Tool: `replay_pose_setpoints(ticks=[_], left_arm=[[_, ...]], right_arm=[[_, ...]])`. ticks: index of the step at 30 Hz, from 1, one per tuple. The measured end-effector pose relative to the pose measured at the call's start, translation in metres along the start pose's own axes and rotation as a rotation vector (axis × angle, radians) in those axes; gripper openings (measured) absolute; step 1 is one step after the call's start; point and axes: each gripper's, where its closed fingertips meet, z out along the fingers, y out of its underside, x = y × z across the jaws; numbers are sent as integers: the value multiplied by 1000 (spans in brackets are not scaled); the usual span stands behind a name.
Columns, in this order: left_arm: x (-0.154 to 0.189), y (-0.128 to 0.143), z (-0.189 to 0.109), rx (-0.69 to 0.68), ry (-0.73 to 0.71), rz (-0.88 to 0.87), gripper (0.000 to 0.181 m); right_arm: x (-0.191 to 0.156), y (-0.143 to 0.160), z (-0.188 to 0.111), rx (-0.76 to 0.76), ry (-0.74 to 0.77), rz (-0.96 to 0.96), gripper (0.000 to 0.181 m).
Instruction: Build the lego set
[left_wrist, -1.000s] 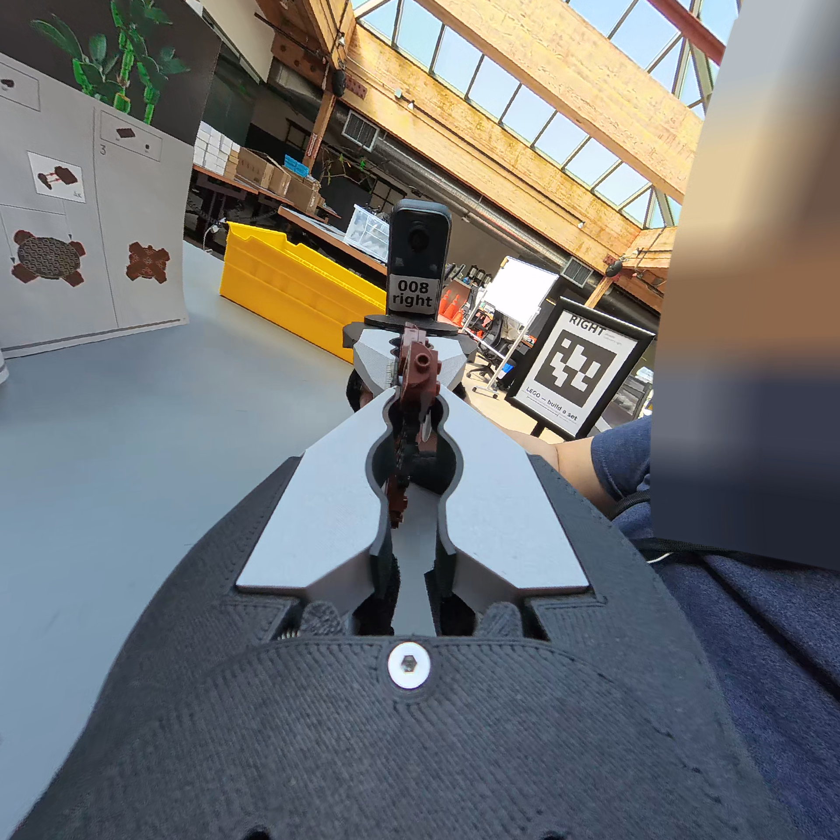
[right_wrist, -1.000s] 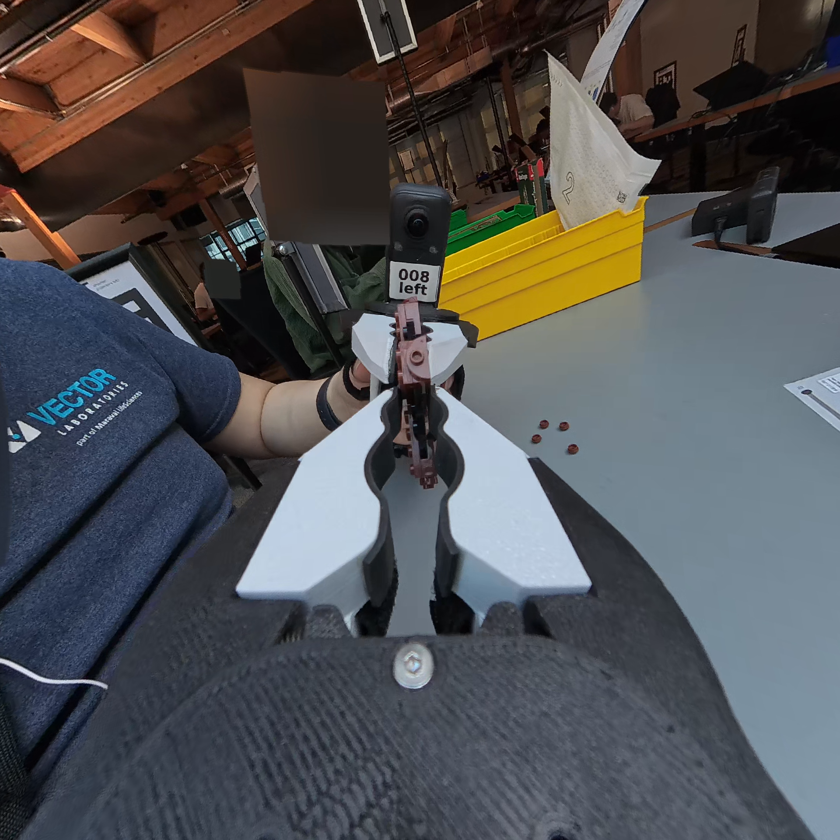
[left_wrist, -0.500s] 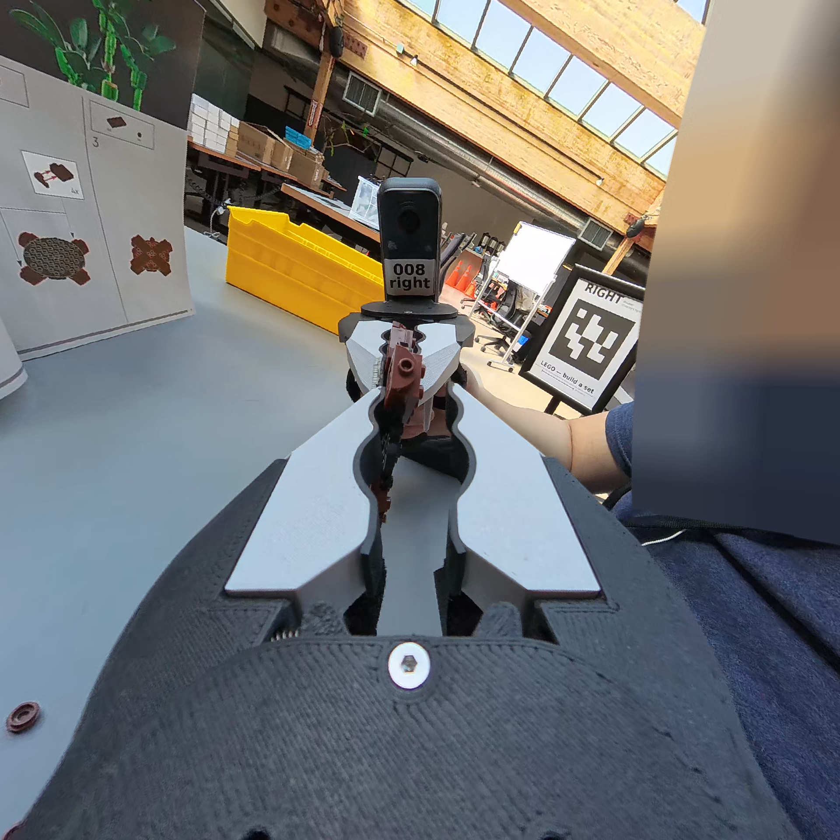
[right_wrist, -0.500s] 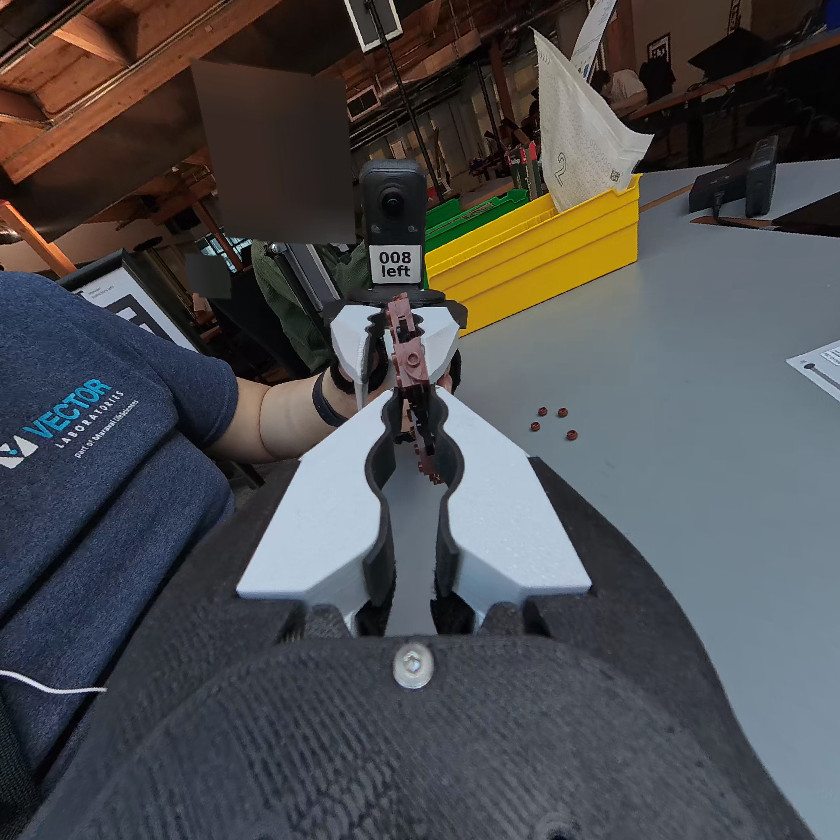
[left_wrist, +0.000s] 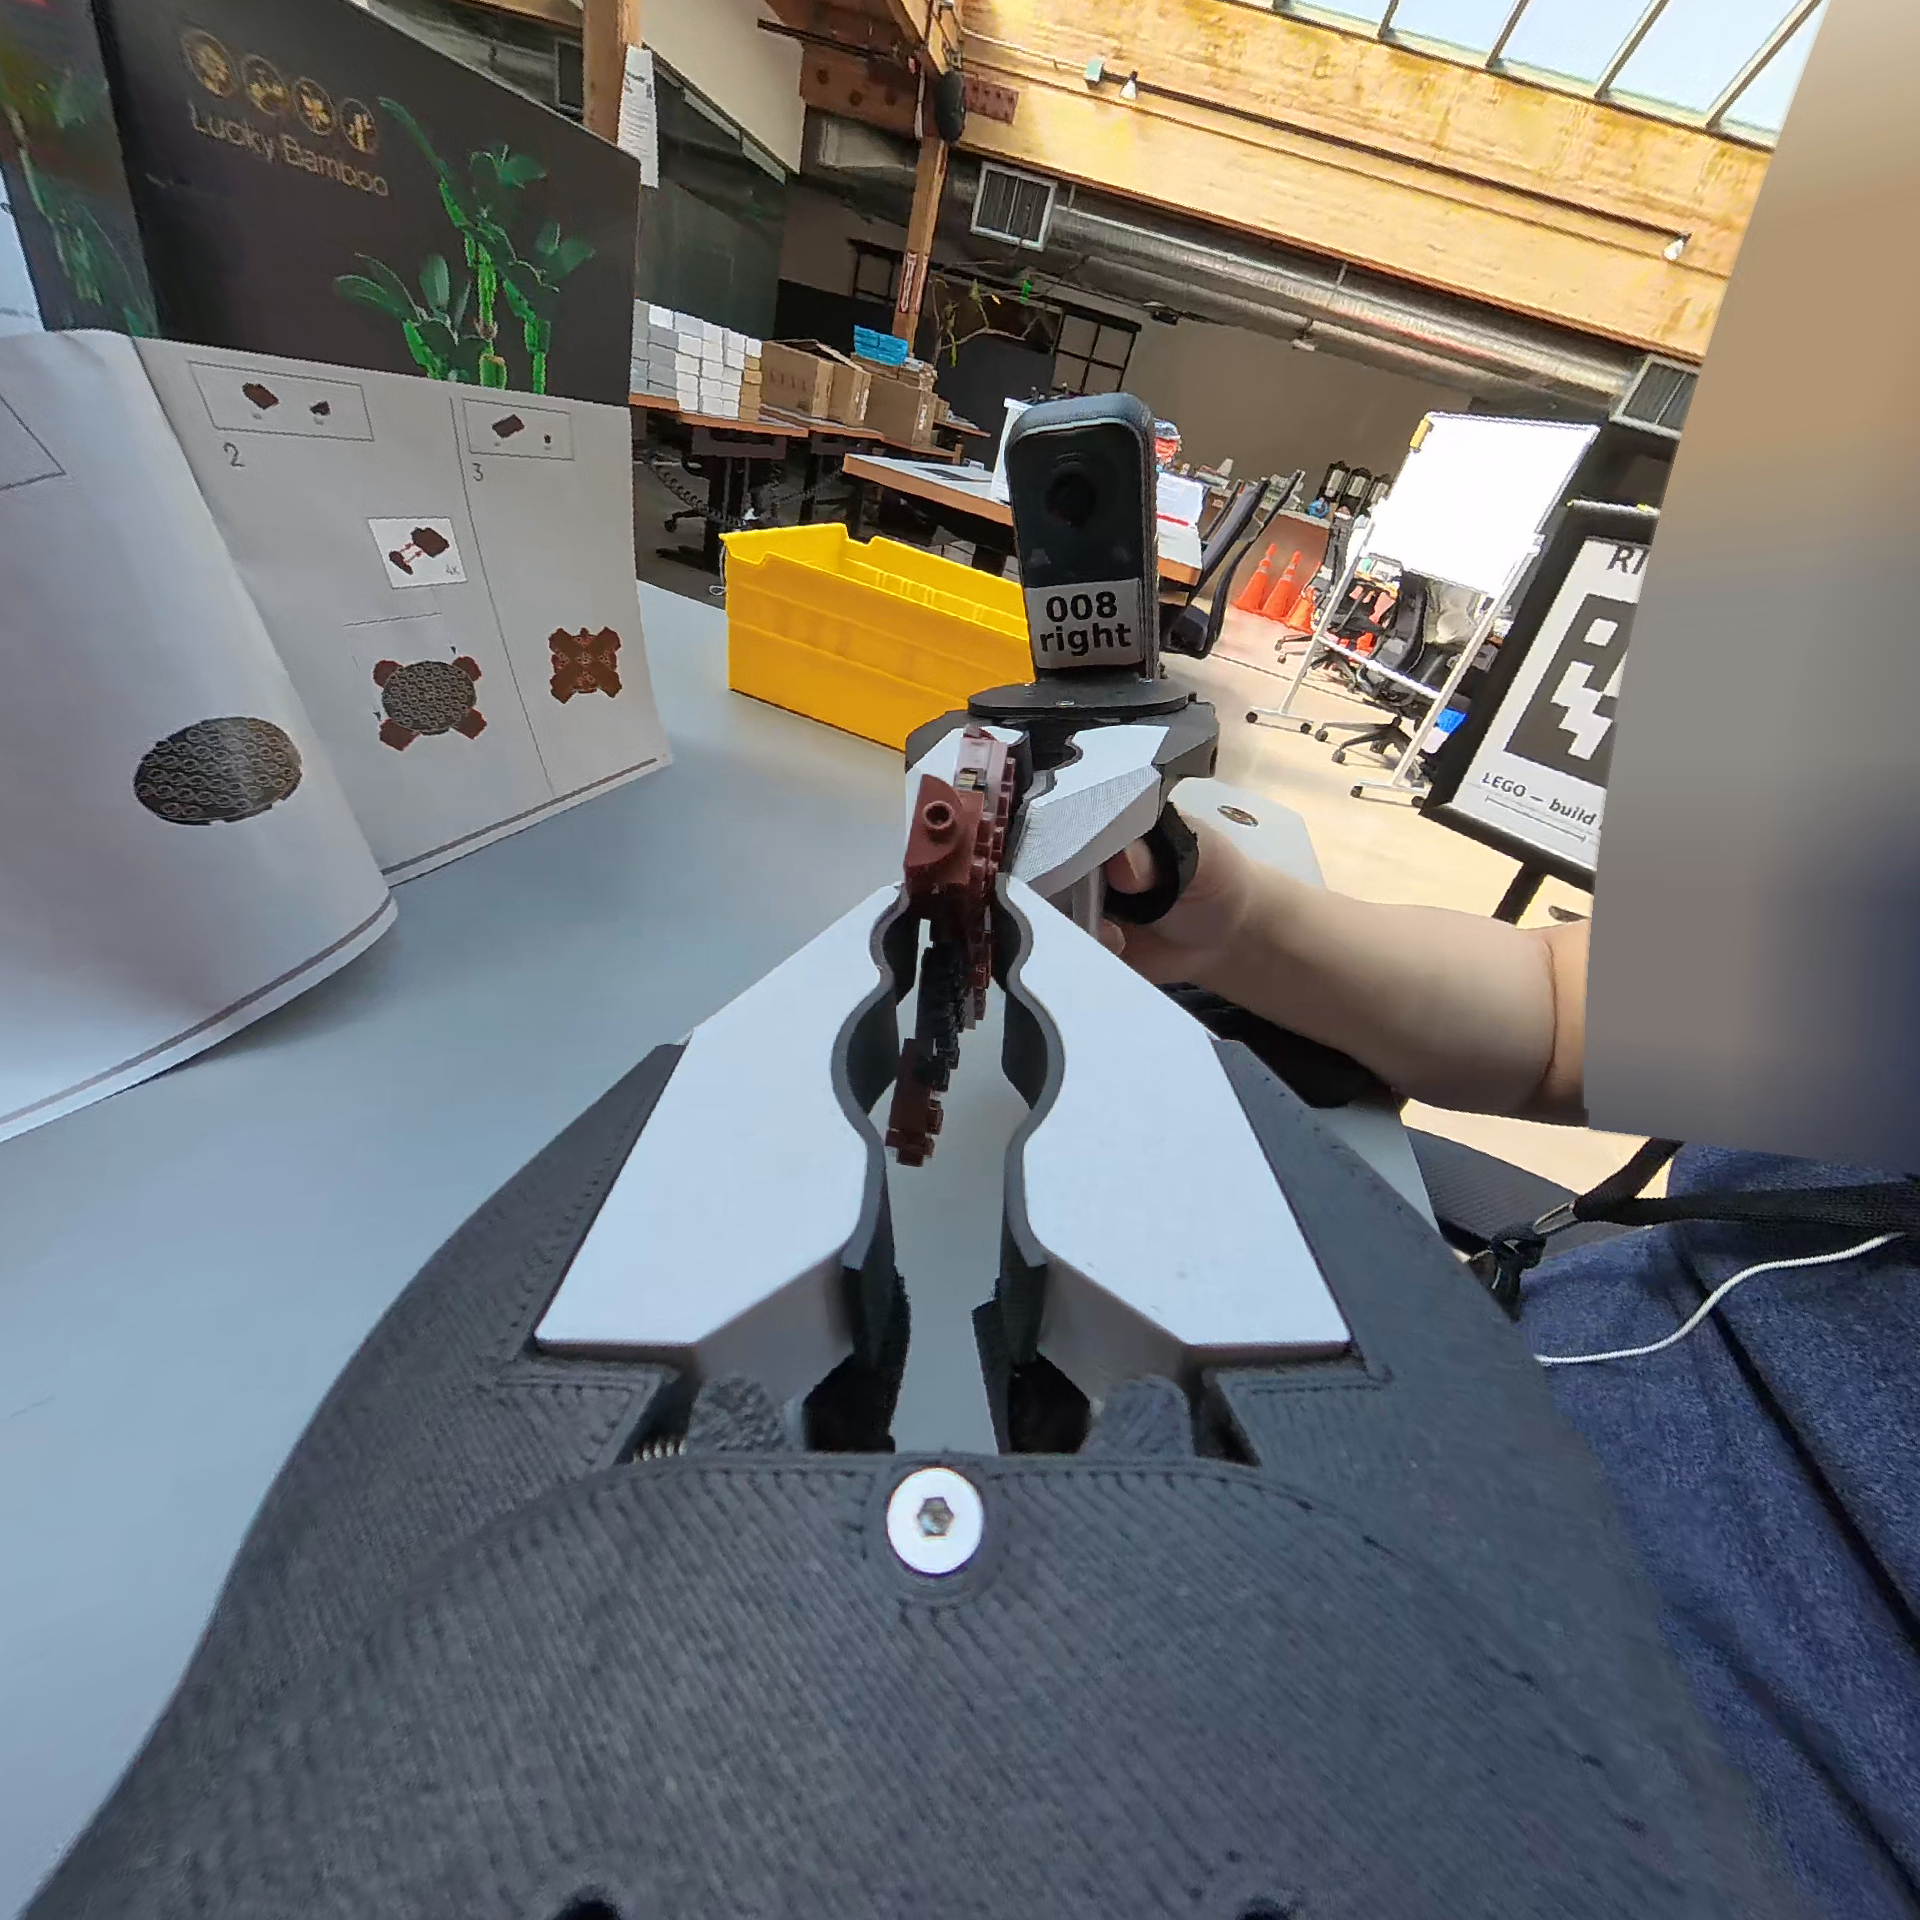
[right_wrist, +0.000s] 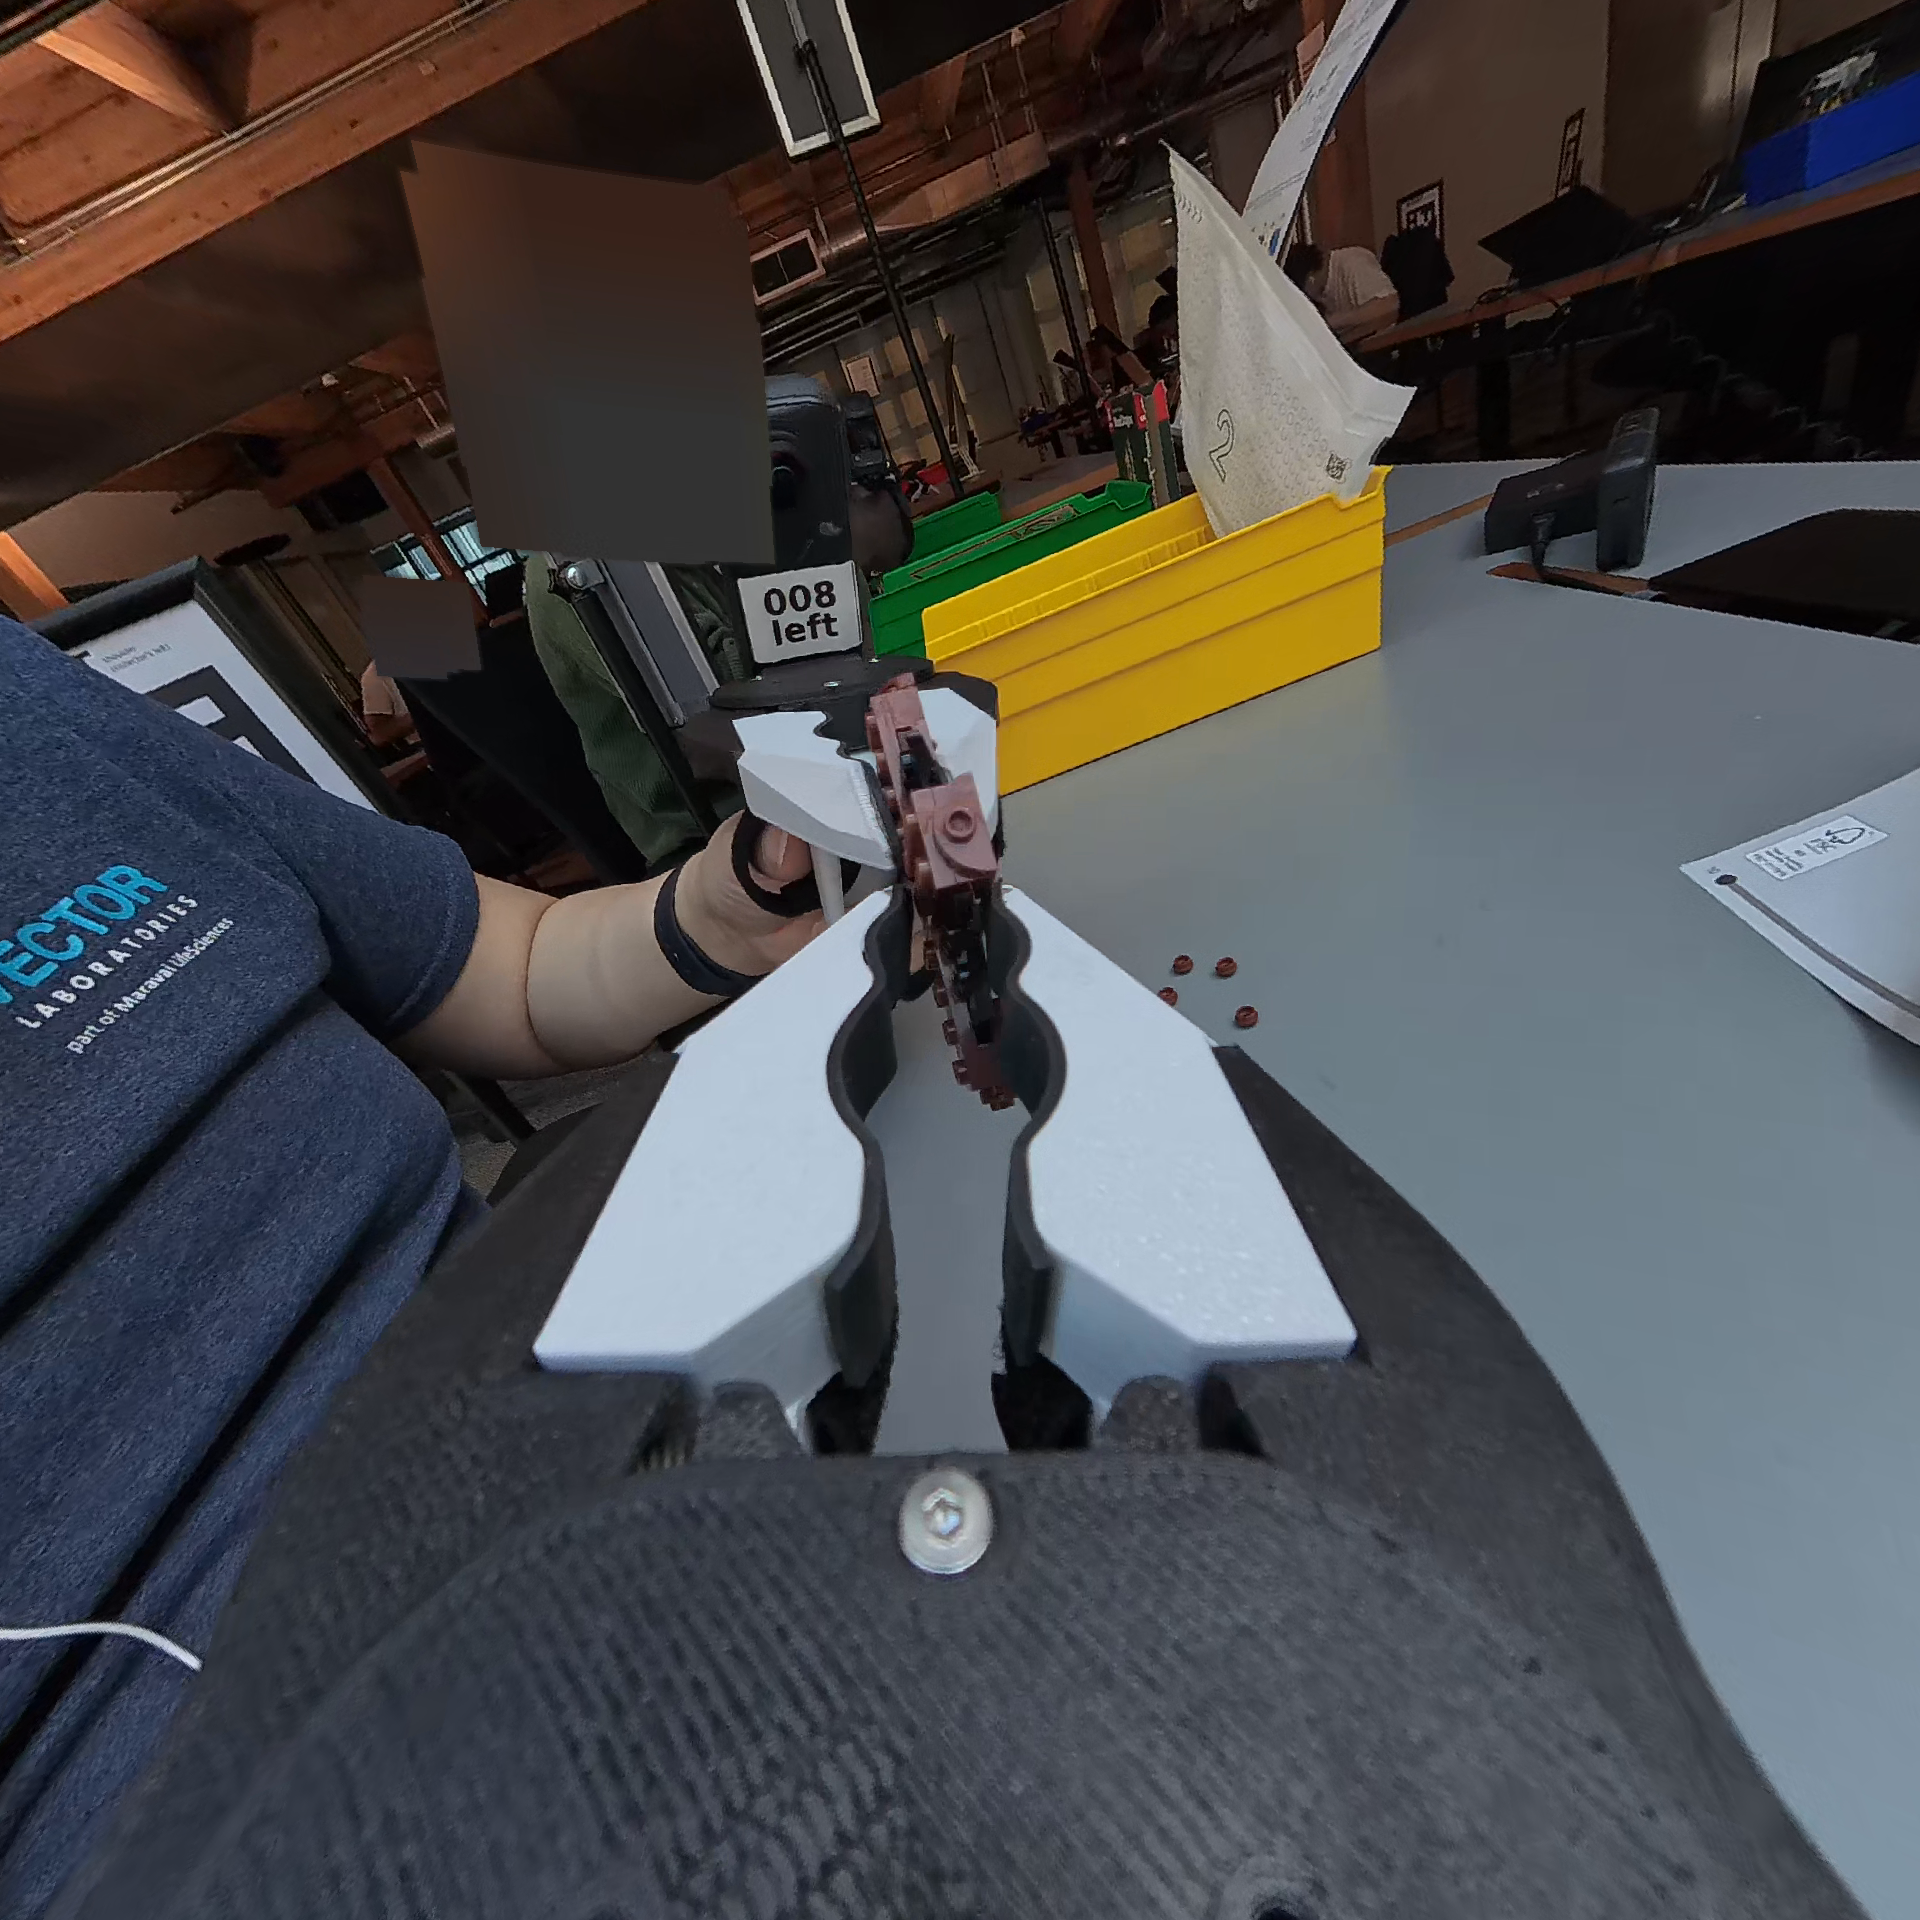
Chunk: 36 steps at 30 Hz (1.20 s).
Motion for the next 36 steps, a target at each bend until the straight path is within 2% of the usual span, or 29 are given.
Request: replay_pose_setpoints(ticks=[6,8,11,13,15,16,18,21,29,31,33,36], left_arm=[[3,0,2,8,31,-26,11],[-3,4,1,-29,11,-4,14],[-36,4,-15,-125,-196,134,30],[-69,3,-36,-201,-428,241,26],[-100,9,-61,-345,-685,380,25],[-109,12,-70,-404,-774,425,24],[-117,20,-77,-475,-847,437,24],[-117,29,-75,-514,-832,405,24],[-111,34,-67,-518,-782,398,26],[-99,33,-55,-442,-669,307,27],[-70,24,-35,-297,-438,122,29],[-28,6,-20,-137,-98,-102,30]], right_arm=[[-6,0,-2,-13,-32,16,8],[-2,2,-3,-23,-11,18,8],[30,1,-18,-19,148,31,8],[46,-9,-33,28,227,38,8],[54,-15,-43,61,263,52,8],[56,-16,-45,68,276,48,8],[57,-14,-43,62,281,42,8],[57,-6,-37,25,282,40,8],[53,3,-30,2,205,105,8],[43,3,-26,12,123,153,8],[29,2,-20,19,-1,229,8],[15,0,-14,42,-94,258,8]])
